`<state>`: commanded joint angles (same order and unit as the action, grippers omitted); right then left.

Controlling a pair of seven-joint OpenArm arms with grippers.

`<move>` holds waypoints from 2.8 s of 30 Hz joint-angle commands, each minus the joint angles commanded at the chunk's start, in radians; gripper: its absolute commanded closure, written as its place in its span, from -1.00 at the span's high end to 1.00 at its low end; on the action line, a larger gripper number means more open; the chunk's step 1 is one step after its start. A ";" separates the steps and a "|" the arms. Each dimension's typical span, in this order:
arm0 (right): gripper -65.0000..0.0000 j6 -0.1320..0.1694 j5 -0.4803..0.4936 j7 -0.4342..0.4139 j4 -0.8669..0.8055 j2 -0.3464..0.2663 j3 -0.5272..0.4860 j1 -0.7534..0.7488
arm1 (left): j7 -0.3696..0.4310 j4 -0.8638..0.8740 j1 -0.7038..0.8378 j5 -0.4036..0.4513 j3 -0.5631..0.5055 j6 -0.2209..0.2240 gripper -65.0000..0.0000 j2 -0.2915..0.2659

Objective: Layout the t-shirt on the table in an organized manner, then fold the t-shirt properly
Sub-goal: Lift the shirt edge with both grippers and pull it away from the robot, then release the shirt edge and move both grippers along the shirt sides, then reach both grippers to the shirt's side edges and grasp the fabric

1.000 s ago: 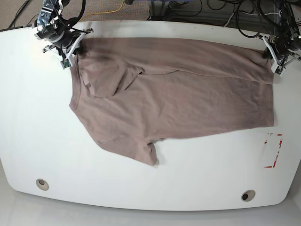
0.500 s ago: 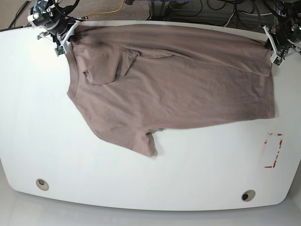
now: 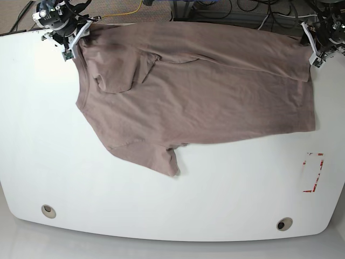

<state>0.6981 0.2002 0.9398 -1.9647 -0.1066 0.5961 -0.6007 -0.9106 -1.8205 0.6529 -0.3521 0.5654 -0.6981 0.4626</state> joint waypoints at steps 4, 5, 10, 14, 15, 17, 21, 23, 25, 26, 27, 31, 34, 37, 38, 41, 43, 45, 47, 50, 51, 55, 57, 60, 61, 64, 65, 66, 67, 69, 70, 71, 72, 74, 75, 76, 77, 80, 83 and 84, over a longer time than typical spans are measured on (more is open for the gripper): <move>0.01 0.000 0.000 0.000 -0.011 0.000 0.002 -0.003 | 0.000 -0.040 0.008 0.000 0.035 0.000 0.07 -0.023; 0.02 0.000 0.000 0.000 -0.020 0.000 0.005 -0.005 | 0.000 -0.049 0.008 0.000 0.044 0.000 0.09 -0.025; 0.02 0.000 0.000 0.002 -0.057 0.028 0.095 0.000 | -0.046 -0.109 0.006 -0.032 0.098 0.000 0.12 -0.026; 0.02 0.000 0.000 0.002 -0.058 0.009 0.129 0.005 | -0.124 -0.140 -0.017 -0.130 0.181 0.000 0.12 -0.020; 0.02 0.000 0.000 0.002 -0.058 0.005 0.130 0.008 | -0.133 -0.146 -0.031 -0.147 0.196 0.000 0.12 -0.020; 0.02 0.000 0.000 0.002 -0.058 0.000 0.135 0.026 | -0.152 -0.150 -0.052 -0.176 0.229 0.000 0.12 -0.020; 0.02 0.000 -0.002 0.002 -0.058 -0.003 0.135 0.044 | -0.195 -0.150 -0.087 -0.218 0.282 0.000 0.12 0.002; 0.02 0.000 -0.003 0.002 -0.058 -0.017 0.135 0.058 | -0.222 -0.150 -0.126 -0.238 0.304 0.000 0.11 0.017; 0.02 0.000 -0.003 0.002 -0.055 -0.034 0.135 0.075 | -0.235 -0.150 -0.176 -0.242 0.318 0.000 0.11 0.018; 0.02 0.000 -0.006 0.002 -0.055 -0.034 0.135 0.083 | -0.239 -0.149 -0.204 -0.238 0.324 0.000 0.11 0.018; 0.02 0.000 -0.009 0.002 -0.055 -0.032 0.132 0.092 | -0.239 -0.144 -0.233 -0.236 0.324 0.000 0.11 0.018; 0.02 0.000 -0.009 0.011 -0.055 -0.031 0.129 0.123 | -0.252 -0.143 -0.347 -0.172 0.285 0.000 0.11 0.018; 0.02 0.000 -0.009 0.046 -0.055 -0.032 0.129 0.146 | -0.272 -0.141 -0.430 -0.109 0.230 0.000 0.11 0.018; 0.02 0.000 -0.009 0.063 -0.054 -0.034 0.129 0.152 | -0.278 -0.140 -0.477 -0.044 0.183 0.000 0.11 0.006; 0.02 0.000 -0.009 0.063 -0.054 -0.032 0.129 0.152 | -0.276 -0.140 -0.494 -0.018 0.160 0.000 0.11 -0.011; 0.02 0.000 -0.009 0.063 -0.054 -0.031 0.129 0.167 | -0.276 -0.140 -0.526 0.046 0.118 0.000 0.11 -0.044; 0.02 0.000 -0.011 0.063 -0.054 -0.031 0.129 0.170 | -0.276 -0.138 -0.534 0.084 0.084 0.000 0.11 -0.074; 0.02 0.000 -0.011 0.063 -0.054 -0.031 0.129 0.172 | -0.275 -0.133 -0.535 0.104 0.069 0.000 0.11 -0.091; 0.02 0.000 -0.011 0.063 -0.052 -0.032 0.129 0.173 | -0.273 -0.130 -0.535 0.127 0.054 0.000 0.11 -0.112; 0.01 0.000 -0.011 0.061 -0.052 -0.035 0.132 0.178 | -0.273 -0.127 -0.535 0.140 0.048 0.000 0.11 -0.130; 0.01 0.000 -0.011 0.061 -0.052 -0.035 0.135 0.195 | -0.273 -0.127 -0.534 0.140 0.046 0.000 0.11 -0.133; 0.01 0.000 -0.035 0.061 -0.032 -0.031 0.135 0.269 | -0.273 -0.127 -0.528 0.137 0.046 0.000 0.11 -0.137; 0.01 0.000 -0.046 0.061 -0.031 -0.028 0.132 0.311 | -0.273 -0.126 -0.528 0.138 0.048 0.000 0.11 -0.147; 0.01 0.000 -0.044 0.061 -0.015 0.003 0.127 0.382 | -0.270 -0.123 -0.514 0.138 0.055 0.000 0.11 -0.152; 0.01 0.000 -0.044 0.061 -0.014 0.009 0.127 0.405 | -0.259 -0.118 -0.503 0.138 0.061 0.000 0.11 -0.152; 0.01 0.000 -0.044 0.061 -0.008 0.023 0.097 0.486 | -0.184 -0.080 -0.477 0.138 0.077 0.000 0.11 -0.155; 0.01 0.000 -0.044 0.061 0.005 0.023 0.069 0.508 | -0.152 -0.044 -0.466 0.138 0.078 0.000 0.11 -0.155; 0.01 0.000 -0.046 0.061 0.021 0.021 0.032 0.528 | -0.127 -0.009 -0.460 0.138 0.078 0.000 0.11 -0.155; 0.01 0.000 -0.046 0.061 0.037 0.015 0.009 0.545 | -0.107 0.025 -0.459 0.138 0.078 0.000 0.11 -0.155; 0.01 0.000 -0.048 0.061 0.072 0.012 -0.028 0.577 | -0.074 0.086 -0.459 0.138 0.078 0.000 0.11 -0.153; 0.01 0.000 -0.048 0.061 0.094 0.012 -0.037 0.594 | -0.055 0.118 -0.459 0.138 0.078 0.000 0.11 -0.153; 0.01 0.000 -0.048 0.061 0.112 0.012 -0.038 0.606 | -0.037 0.146 -0.460 0.138 0.074 0.000 0.11 -0.153; 0.01 0.000 -0.048 0.061 0.126 0.012 -0.038 0.612 | -0.023 0.166 -0.462 0.138 0.072 0.000 0.11 -0.153; 0.01 0.000 -0.048 0.061 0.149 0.011 -0.041 0.614 | -0.005 0.207 -0.465 0.138 0.069 0.000 0.11 -0.153; 0.01 0.000 -0.048 0.061 0.163 0.006 -0.043 0.612 | 0.003 0.235 -0.470 0.138 0.066 0.000 0.11 -0.150; 0.01 0.000 -0.048 0.061 0.167 0.005 -0.043 0.611 | 0.006 0.245 -0.480 0.138 0.066 0.000 0.11 -0.150; 0.01 0.000 -0.046 0.061 0.180 0.005 -0.043 0.609 | 0.006 0.265 -0.503 0.138 0.060 0.000 0.11 -0.150; 0.01 0.000 -0.046 0.061 0.219 0.002 -0.043 0.605 | 0.008 0.322 -0.551 0.138 0.026 0.000 0.11 -0.141; 0.00 0.000 -0.046 0.060 0.244 0.000 -0.043 0.585 | 0.025 0.387 -0.594 0.138 -0.038 0.000 0.11 -0.120; 0.00 0.000 -0.046 0.060 0.247 0.000 -0.043 0.583 | 0.040 0.408 -0.611 0.138 -0.058 0.000 0.11 -0.120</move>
<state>0.6981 0.1542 0.9996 -1.7177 -0.1066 0.5531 -0.0176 -0.8707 -1.4124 0.0422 -0.2140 0.5071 -0.6981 0.3429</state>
